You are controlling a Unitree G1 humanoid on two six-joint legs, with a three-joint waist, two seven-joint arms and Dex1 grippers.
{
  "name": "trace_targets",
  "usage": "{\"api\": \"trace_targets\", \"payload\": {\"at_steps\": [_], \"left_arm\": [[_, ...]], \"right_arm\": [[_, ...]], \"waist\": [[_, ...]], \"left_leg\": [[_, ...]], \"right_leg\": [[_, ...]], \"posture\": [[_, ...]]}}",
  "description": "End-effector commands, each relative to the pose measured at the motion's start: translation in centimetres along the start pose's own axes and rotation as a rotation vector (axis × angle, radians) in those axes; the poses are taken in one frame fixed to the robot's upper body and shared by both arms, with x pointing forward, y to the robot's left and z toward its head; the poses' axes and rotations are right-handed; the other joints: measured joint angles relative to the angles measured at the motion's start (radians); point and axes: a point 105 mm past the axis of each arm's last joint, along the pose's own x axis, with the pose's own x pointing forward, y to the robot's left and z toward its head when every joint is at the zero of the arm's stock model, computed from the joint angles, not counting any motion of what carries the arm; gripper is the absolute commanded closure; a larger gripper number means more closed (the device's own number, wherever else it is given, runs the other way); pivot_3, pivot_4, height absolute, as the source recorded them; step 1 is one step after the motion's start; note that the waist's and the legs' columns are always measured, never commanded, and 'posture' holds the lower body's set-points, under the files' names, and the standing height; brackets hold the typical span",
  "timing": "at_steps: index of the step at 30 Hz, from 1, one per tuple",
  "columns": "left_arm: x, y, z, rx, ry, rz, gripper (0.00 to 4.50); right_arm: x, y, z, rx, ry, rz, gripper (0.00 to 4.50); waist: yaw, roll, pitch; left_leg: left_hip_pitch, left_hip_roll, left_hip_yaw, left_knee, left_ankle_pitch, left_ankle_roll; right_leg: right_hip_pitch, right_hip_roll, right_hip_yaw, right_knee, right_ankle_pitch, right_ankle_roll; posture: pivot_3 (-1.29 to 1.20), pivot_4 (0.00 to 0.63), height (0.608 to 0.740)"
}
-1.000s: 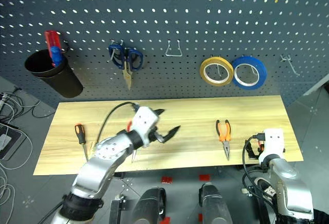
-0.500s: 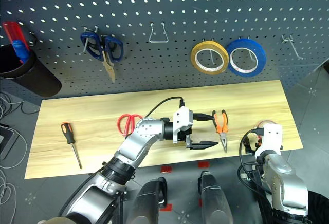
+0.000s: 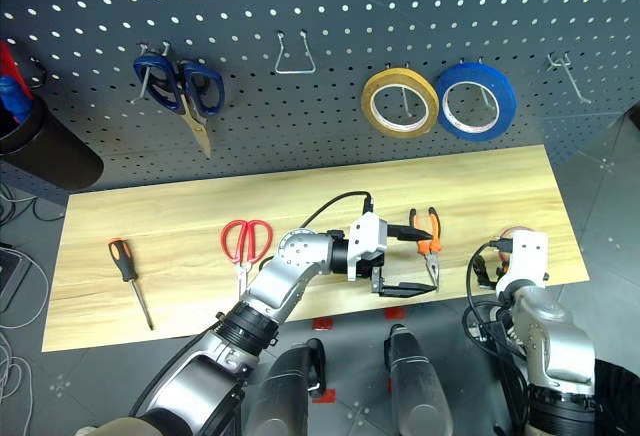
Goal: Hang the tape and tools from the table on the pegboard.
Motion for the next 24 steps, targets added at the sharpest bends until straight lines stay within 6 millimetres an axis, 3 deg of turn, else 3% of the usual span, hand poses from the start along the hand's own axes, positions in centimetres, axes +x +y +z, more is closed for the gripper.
{"api": "trace_targets", "payload": {"at_steps": [1, 4, 16, 24], "left_arm": [[0.7, -0.7, 0.9, 0.031, -0.03, -0.035, 0.05], [0.7, -0.5, 1.0, 0.031, -0.029, -0.036, 0.0], [0.9, -0.3, 1.1, 0.033, -0.03, -0.036, 0.0], [0.5, -0.2, 1.0, 0.021, -0.033, -0.005, 0.0]], "right_arm": [[0.3, -0.5, -0.5, 0.058, 0.005, 0.005, 0.0], [0.7, 0.0, -0.5, 0.075, 0.002, 0.029, 0.5], [0.9, 0.0, -1.1, 0.023, 0.012, 0.024, 4.46], [-0.4, 0.6, -0.4, -0.131, -0.044, 0.029, 4.49]], "waist": [[0.0, 0.0, 0.006], [0.0, -0.001, 0.013], [0.001, -0.002, 0.019], [0.002, -0.001, 0.018]], "left_leg": [[0.0, 0.0, 0.0, 0.0, 0.0, 0.0], [0.0, 0.0, 0.0, 0.0, 0.0, -0.001], [0.001, 0.001, 0.001, -0.001, 0.001, -0.001], [0.0, 0.001, 0.001, -0.001, 0.001, -0.002]], "right_leg": [[0.0, 0.0, 0.0, 0.0, 0.0, 0.0], [0.0, 0.0, 0.0, 0.0, 0.001, 0.001], [0.0, 0.0, 0.001, -0.001, 0.0, 0.002], [0.0, 0.0, 0.0, -0.001, 0.0, 0.003]], "posture": [[-0.12, 0.551, 0.74], [-0.11, 0.56, 0.74], [-0.11, 0.559, 0.74], [-0.12, 0.471, 0.74]]}}
